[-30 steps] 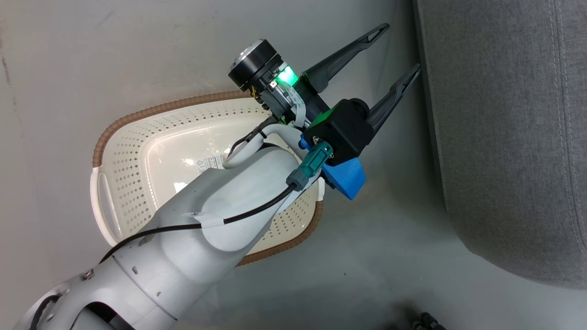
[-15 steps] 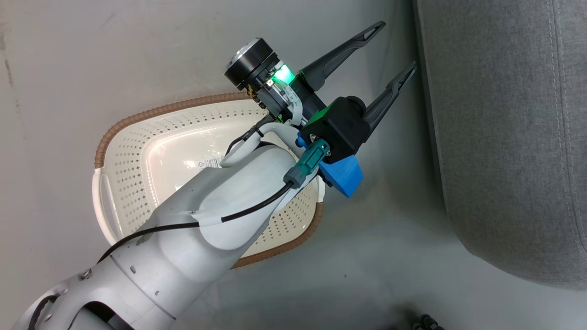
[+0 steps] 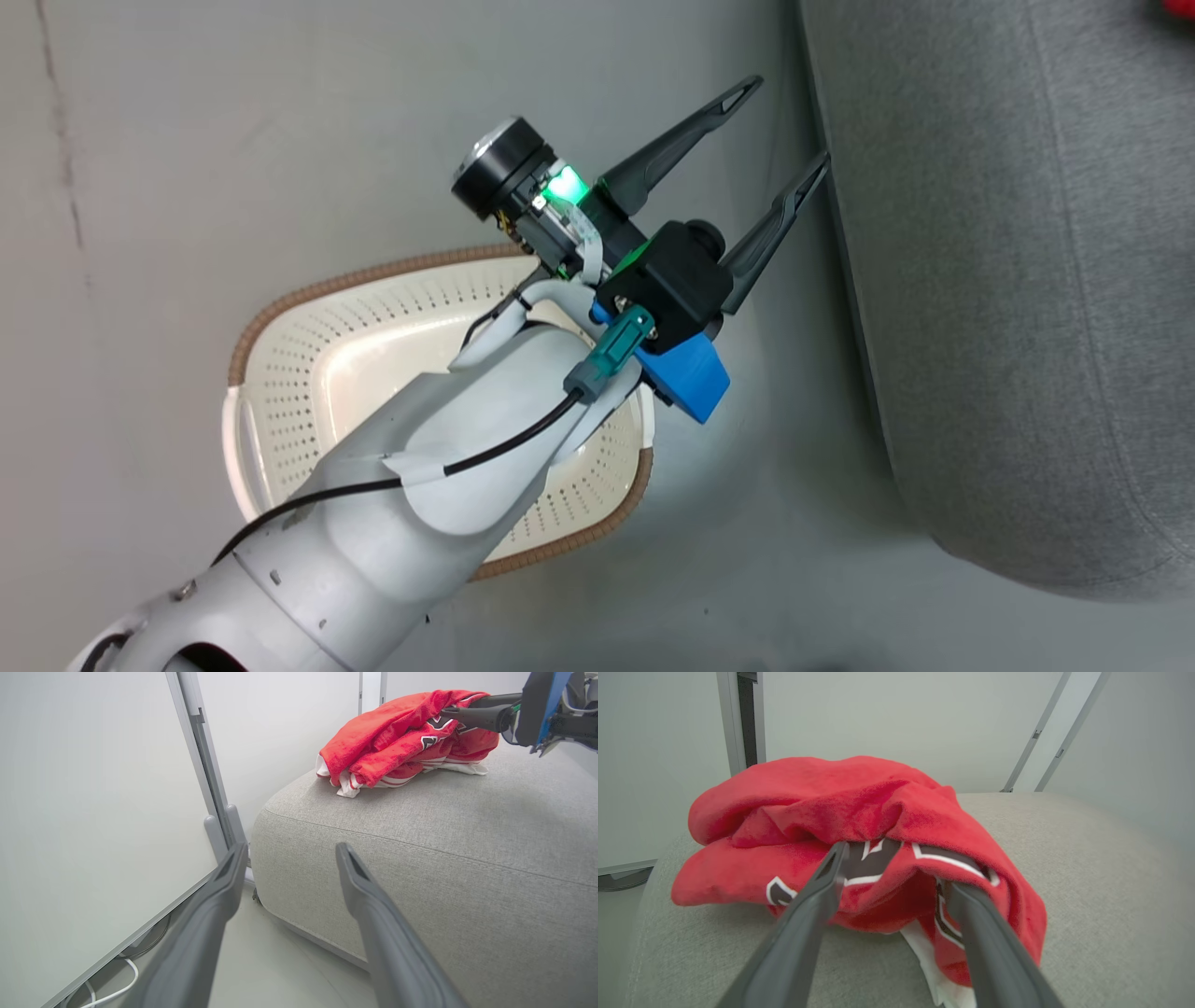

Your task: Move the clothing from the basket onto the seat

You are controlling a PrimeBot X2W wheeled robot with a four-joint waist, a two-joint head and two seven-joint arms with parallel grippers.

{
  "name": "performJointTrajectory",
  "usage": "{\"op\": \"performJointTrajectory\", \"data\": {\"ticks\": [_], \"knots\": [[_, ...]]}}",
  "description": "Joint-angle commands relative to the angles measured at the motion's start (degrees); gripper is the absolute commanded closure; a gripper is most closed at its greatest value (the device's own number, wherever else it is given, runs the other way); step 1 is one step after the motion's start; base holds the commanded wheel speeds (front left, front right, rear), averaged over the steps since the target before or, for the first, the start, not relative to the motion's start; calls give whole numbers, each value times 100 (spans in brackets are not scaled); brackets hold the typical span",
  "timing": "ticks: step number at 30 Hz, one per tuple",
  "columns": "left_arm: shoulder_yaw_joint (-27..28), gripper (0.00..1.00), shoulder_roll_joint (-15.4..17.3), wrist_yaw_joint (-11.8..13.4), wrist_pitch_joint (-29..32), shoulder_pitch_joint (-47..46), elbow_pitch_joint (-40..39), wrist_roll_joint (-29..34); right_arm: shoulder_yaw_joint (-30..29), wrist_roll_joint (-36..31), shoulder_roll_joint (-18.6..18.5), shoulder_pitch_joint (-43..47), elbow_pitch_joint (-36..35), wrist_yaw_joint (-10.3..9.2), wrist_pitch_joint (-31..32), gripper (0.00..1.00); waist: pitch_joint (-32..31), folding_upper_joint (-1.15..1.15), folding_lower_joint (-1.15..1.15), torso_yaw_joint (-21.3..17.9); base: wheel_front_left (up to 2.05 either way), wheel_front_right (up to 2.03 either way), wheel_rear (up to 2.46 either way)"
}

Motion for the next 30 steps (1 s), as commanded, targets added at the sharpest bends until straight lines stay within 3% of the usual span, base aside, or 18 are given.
{"op": "performJointTrajectory", "data": {"ticks": [1,14,30], "knots": [[43,0,-5,16,-16,91,-29,-26,-15,-11,32,188,-79,1,-5,0,-238,0,0,36,0,0,0],[707,0,134,167,-16,1191,-297,-217,301,67,545,1798,-1133,1,-5,0,-1404,0,0,263,0,0,0],[2296,0,543,471,-16,2746,-1002,-210,1724,391,966,2679,-2489,1,-5,0,-2404,0,0,1011,0,0,0]]}}
